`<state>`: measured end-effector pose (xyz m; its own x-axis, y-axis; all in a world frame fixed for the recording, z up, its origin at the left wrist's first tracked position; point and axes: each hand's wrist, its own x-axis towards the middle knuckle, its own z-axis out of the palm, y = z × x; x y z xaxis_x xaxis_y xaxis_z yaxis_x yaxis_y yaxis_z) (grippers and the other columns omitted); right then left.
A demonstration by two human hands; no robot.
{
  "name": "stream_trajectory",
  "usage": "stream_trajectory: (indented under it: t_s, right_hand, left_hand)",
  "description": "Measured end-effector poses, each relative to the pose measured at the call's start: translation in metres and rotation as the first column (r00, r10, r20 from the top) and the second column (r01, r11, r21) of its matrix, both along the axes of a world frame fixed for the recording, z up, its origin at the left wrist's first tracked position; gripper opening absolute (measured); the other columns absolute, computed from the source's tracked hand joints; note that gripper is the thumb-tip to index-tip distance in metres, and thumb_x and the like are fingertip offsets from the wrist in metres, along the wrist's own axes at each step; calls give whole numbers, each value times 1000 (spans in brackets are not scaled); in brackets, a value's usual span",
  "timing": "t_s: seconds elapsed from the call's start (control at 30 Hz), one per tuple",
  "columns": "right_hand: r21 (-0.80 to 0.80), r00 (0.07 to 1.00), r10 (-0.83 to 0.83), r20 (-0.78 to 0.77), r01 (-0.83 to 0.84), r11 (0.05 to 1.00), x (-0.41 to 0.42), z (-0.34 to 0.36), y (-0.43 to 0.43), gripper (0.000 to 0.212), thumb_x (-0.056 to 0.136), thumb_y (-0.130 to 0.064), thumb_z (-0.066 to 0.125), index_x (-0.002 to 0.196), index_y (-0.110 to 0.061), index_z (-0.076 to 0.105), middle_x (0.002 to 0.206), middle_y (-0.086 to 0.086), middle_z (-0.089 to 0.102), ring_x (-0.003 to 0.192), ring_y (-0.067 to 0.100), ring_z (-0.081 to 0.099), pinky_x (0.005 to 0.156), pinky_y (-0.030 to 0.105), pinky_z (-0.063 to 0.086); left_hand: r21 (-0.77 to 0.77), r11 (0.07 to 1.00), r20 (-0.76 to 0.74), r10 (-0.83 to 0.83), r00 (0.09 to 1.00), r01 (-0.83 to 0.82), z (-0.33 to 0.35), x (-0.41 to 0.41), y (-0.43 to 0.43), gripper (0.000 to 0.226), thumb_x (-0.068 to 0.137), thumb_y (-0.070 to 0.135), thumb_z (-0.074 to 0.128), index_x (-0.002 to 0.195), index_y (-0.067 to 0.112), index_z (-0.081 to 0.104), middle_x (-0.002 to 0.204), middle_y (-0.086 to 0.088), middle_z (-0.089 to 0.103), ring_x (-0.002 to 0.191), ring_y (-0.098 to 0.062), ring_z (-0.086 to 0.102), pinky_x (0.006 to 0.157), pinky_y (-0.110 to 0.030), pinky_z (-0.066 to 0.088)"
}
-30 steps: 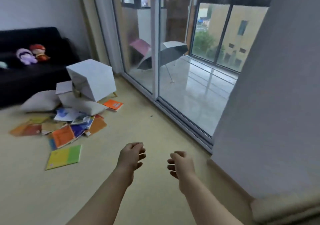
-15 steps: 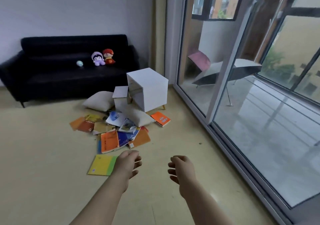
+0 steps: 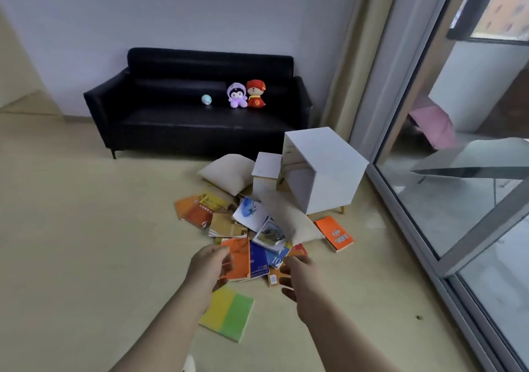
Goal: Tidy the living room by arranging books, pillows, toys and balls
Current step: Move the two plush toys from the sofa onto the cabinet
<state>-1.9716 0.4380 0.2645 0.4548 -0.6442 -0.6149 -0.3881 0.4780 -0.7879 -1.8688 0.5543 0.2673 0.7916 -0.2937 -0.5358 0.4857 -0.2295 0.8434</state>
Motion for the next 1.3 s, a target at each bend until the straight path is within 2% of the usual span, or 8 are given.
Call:
stream_trajectory:
  t_s: [0.17, 0.3, 0.4, 0.63, 0.73, 0.87, 1.13, 1.3]
  right_hand:
    - [2, 999, -29, -42, 30, 1000, 161, -7, 7, 13, 94, -12, 45, 83, -16, 50, 79, 7, 52, 65, 18, 47, 57, 28, 38]
    - [51, 997, -49, -60, 52, 997, 268, -4, 11, 6, 91, -9, 47, 92, -10, 53, 75, 9, 50, 62, 19, 47, 54, 29, 38]
    - [51, 997, -27, -74, 30, 998, 335, -3, 11, 13, 91, -9, 49, 103, -10, 54, 77, 8, 52, 64, 18, 47, 58, 29, 41]
    - [111, 997, 33, -72, -25, 994, 492, -21, -1, 6, 94, -15, 47, 91, -17, 52, 82, 5, 55, 69, 17, 52, 62, 27, 43]
    - [97, 997, 30, -68, -23, 995, 577, -31, -27, 7, 93, -16, 49, 94, -13, 55, 81, 7, 56, 69, 20, 52, 64, 30, 45]
    - [107, 999, -39, 5, 38, 993, 683, -36, -81, 9, 93, -13, 46, 85, -14, 51, 78, 7, 53, 61, 18, 49, 55, 28, 40]
    - [87, 996, -73, -44, 77, 993, 859, -22, -178, 9, 95, -17, 49, 103, -14, 51, 93, 7, 59, 77, 20, 56, 70, 31, 48]
    - [50, 986, -112, -126, 120, 992, 958, -36, -233, 13, 96, -19, 48, 107, -13, 52, 99, 9, 60, 88, 23, 59, 82, 35, 51]
  left_hand:
    - [32, 999, 18, -13, 1000, 12, -3, 157, 8, 15, 93, 16, 51, 79, 18, 56, 78, -3, 60, 75, -17, 59, 75, -32, 43]
    - [63, 997, 42, -38, 998, 35, 5, 267, 11, 17, 93, 15, 49, 78, 20, 54, 80, -2, 59, 75, -16, 57, 65, -27, 41]
    - [79, 996, 52, -54, 997, 49, 8, 336, 7, 14, 93, 17, 49, 81, 21, 55, 80, -1, 60, 77, -16, 58, 64, -27, 41]
    - [100, 994, -13, -46, 999, 47, -2, 475, -6, 12, 93, 17, 49, 83, 20, 55, 84, -1, 61, 76, -15, 60, 67, -27, 42]
    - [120, 991, 1, -65, 998, 64, -8, 553, -34, 14, 93, 15, 48, 80, 18, 53, 81, -2, 59, 69, -14, 57, 64, -26, 41]
    - [172, 976, 37, -138, 990, 130, -6, 657, -91, 13, 95, 19, 48, 84, 21, 54, 86, 0, 61, 77, -15, 60, 67, -27, 43]
    - [248, 936, 72, -273, 959, 248, 10, 852, -204, 14, 96, 20, 47, 84, 23, 53, 90, -2, 59, 91, -20, 61, 83, -34, 47]
    - [223, 921, 15, -329, 944, 318, -10, 961, -256, 13, 95, 21, 48, 84, 23, 55, 90, -2, 60, 94, -21, 62, 78, -33, 46]
